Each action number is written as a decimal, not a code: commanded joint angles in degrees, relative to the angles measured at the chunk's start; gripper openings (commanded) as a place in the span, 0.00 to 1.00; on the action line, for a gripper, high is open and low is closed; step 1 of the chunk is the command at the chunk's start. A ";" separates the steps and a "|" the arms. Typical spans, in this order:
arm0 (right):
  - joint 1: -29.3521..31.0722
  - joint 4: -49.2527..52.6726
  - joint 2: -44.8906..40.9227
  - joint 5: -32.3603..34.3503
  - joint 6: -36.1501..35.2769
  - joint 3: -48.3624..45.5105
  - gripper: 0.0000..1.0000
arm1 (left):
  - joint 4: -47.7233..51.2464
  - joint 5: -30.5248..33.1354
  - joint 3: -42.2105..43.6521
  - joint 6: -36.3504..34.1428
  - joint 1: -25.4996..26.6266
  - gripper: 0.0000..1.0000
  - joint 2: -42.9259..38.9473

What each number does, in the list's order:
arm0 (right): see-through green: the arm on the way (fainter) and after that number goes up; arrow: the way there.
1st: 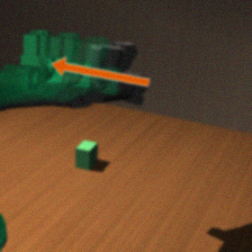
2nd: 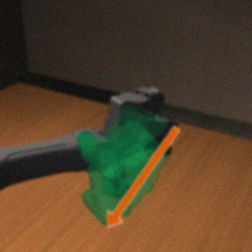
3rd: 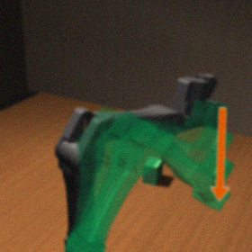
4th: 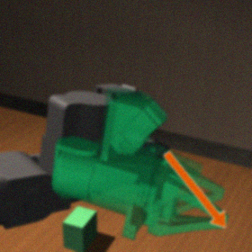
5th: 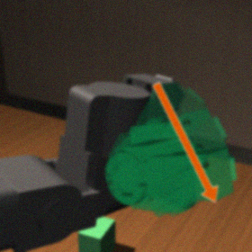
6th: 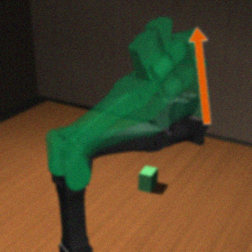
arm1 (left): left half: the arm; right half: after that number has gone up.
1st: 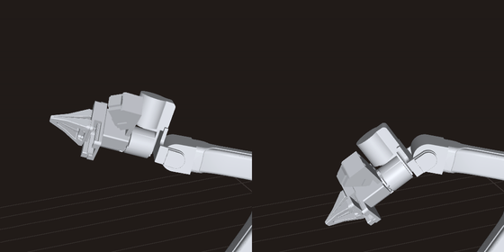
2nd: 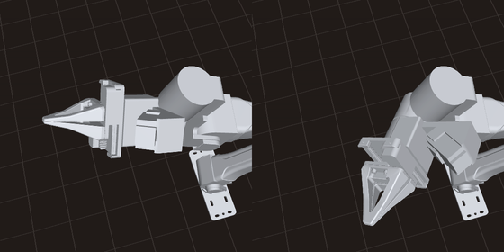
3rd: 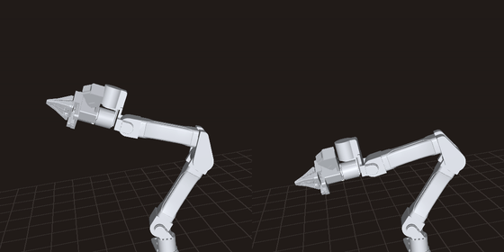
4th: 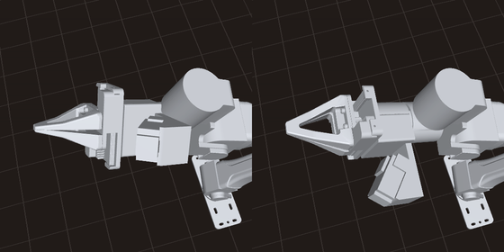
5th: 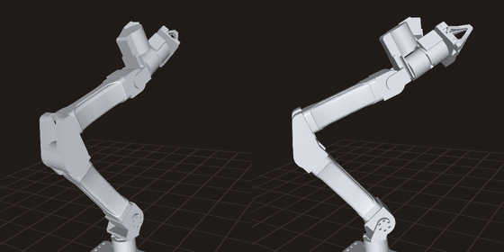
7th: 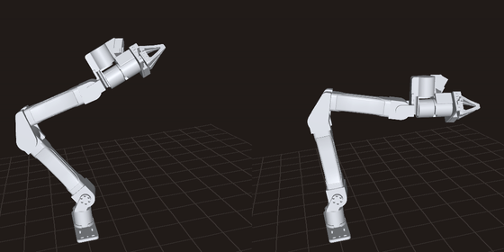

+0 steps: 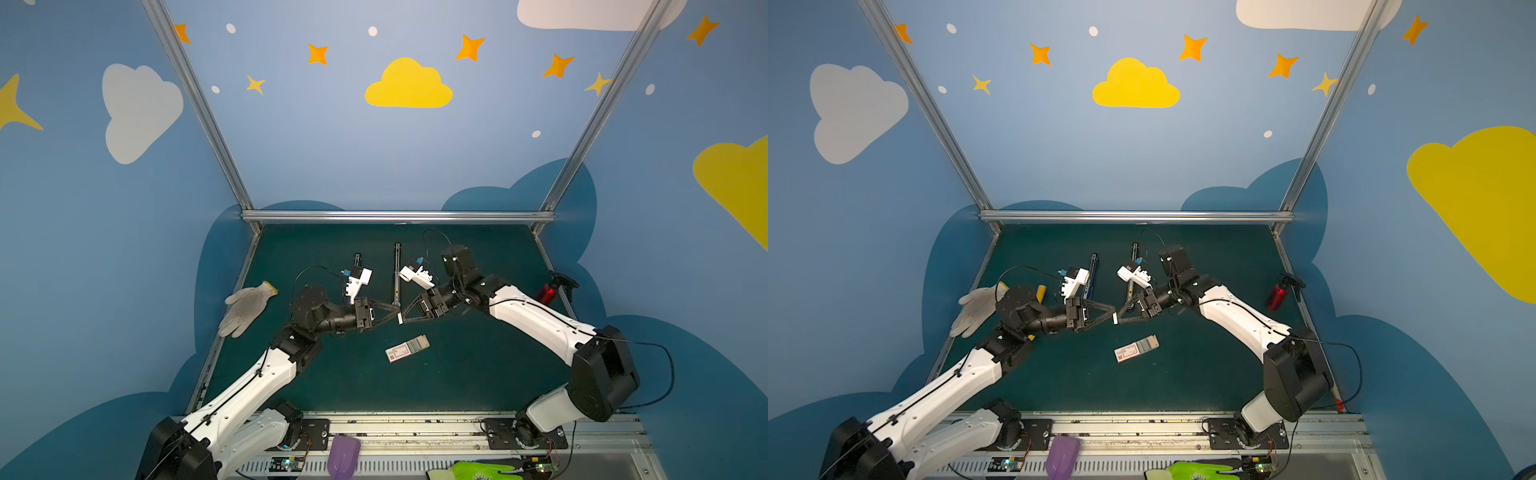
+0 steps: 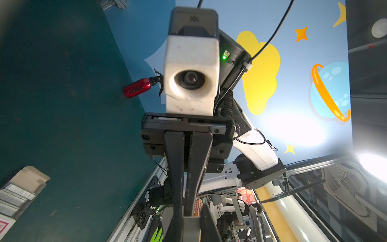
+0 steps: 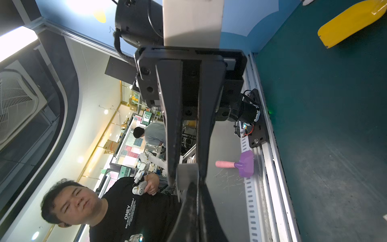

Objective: Load the staples into the stapler

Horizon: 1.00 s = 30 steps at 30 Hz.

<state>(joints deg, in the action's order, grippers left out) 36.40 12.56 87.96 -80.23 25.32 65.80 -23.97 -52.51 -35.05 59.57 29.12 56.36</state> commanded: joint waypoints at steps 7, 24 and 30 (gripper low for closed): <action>-2.75 -2.04 -0.31 2.01 1.66 -2.73 0.23 | 4.24 2.39 -2.09 -3.09 0.03 0.13 -2.01; -1.33 18.20 0.00 47.94 -7.35 -0.93 0.22 | 45.60 31.97 -12.45 -26.31 -5.40 0.17 4.22; 2.19 14.25 1.92 52.88 -6.52 1.34 0.21 | 53.29 47.73 -20.94 -32.17 -5.57 0.16 15.52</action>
<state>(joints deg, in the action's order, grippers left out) 37.41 29.34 88.84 -32.34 19.05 65.06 22.79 -15.94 -52.47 32.88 23.81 68.55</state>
